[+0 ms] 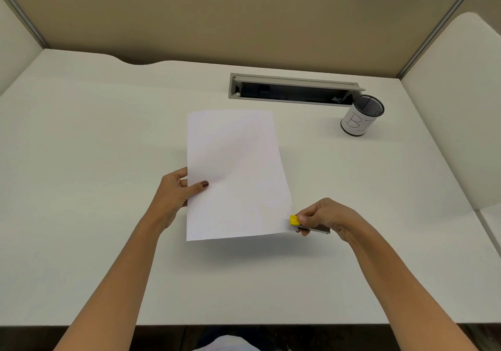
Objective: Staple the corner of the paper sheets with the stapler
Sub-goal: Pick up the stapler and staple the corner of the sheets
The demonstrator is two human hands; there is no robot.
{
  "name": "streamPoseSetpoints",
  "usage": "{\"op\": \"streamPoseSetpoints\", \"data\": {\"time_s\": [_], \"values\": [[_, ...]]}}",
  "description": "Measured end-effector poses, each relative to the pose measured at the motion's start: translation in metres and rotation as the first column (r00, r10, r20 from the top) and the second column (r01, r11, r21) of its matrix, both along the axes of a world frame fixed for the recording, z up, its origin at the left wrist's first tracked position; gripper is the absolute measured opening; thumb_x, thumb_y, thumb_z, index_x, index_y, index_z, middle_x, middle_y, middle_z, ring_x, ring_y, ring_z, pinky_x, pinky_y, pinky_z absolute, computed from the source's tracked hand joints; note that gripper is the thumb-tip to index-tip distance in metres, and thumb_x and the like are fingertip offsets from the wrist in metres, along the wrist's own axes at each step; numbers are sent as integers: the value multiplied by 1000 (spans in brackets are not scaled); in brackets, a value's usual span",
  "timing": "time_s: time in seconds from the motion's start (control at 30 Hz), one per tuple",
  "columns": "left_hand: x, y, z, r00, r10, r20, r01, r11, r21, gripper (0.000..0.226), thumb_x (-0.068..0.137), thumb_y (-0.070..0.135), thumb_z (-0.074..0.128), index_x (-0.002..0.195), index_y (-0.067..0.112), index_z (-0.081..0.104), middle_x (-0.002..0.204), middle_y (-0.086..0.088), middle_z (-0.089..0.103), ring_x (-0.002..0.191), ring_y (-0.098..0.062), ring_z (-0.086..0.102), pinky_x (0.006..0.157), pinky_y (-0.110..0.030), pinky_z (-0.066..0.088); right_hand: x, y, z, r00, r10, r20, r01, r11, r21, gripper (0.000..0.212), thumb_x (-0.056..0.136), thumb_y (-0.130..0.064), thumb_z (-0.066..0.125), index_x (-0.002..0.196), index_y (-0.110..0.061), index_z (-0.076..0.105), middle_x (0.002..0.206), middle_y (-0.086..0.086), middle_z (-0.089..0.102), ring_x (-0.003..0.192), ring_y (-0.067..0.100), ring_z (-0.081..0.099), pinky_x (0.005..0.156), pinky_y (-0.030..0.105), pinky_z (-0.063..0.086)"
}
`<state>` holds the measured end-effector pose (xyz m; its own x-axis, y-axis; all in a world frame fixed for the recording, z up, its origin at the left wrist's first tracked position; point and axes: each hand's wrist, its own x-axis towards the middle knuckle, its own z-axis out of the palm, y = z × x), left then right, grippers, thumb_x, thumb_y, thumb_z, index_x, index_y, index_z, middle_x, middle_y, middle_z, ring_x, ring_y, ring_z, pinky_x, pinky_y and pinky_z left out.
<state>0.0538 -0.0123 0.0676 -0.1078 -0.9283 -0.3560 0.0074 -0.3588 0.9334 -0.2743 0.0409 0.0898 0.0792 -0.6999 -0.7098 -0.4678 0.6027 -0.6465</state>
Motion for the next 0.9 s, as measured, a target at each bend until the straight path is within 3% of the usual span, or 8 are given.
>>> {"op": "streamPoseSetpoints", "data": {"time_s": [0.1,0.27,0.37,0.6,0.77,0.9], "values": [[-1,-1,0,1000,0,-1,0,1000,0,41,82,7,72,121,16,63,92,-2,78,79,-16,74,65,-28,60,1,1,-3,998,-67,18,67,997,-25,8,85,-10,69,86,-7,76,53,-6,70,52,2,63,53,8,41],[-1,-3,0,1000,-7,13,7,1000,-1,42,82,8,73,122,16,63,88,0,78,77,-15,74,63,-28,58,3,5,-7,997,-75,22,75,997,-29,13,85,-9,69,92,-2,76,52,-7,70,57,4,63,47,1,38],[-2,-4,1,1000,-5,13,5,1000,-3,41,82,8,72,121,17,63,86,2,78,75,-14,74,60,-26,57,3,7,-6,994,-89,67,91,996,-26,11,84,-11,70,90,-4,76,62,-5,72,65,11,64,47,5,40],[1,-5,0,1000,8,6,-8,1000,-13,40,82,8,73,120,18,64,89,0,78,79,-16,74,64,-28,58,-11,10,-3,993,-15,115,18,1000,-25,22,86,-28,66,99,-13,75,92,4,74,81,8,68,53,23,28],[3,-6,-2,999,31,-12,-31,999,-12,37,81,8,73,116,21,65,89,1,78,80,-17,74,64,-27,59,-19,11,-2,964,-256,75,264,956,-127,33,79,-42,68,98,-16,73,100,4,75,87,16,70,62,28,38],[1,-6,-4,999,40,-8,-40,999,-12,41,81,8,73,120,18,64,89,0,78,79,-16,74,67,-30,60,-15,15,-19,877,-471,-94,417,843,-340,28,81,-29,74,103,-11,72,93,6,73,79,20,70,70,32,50]]}}
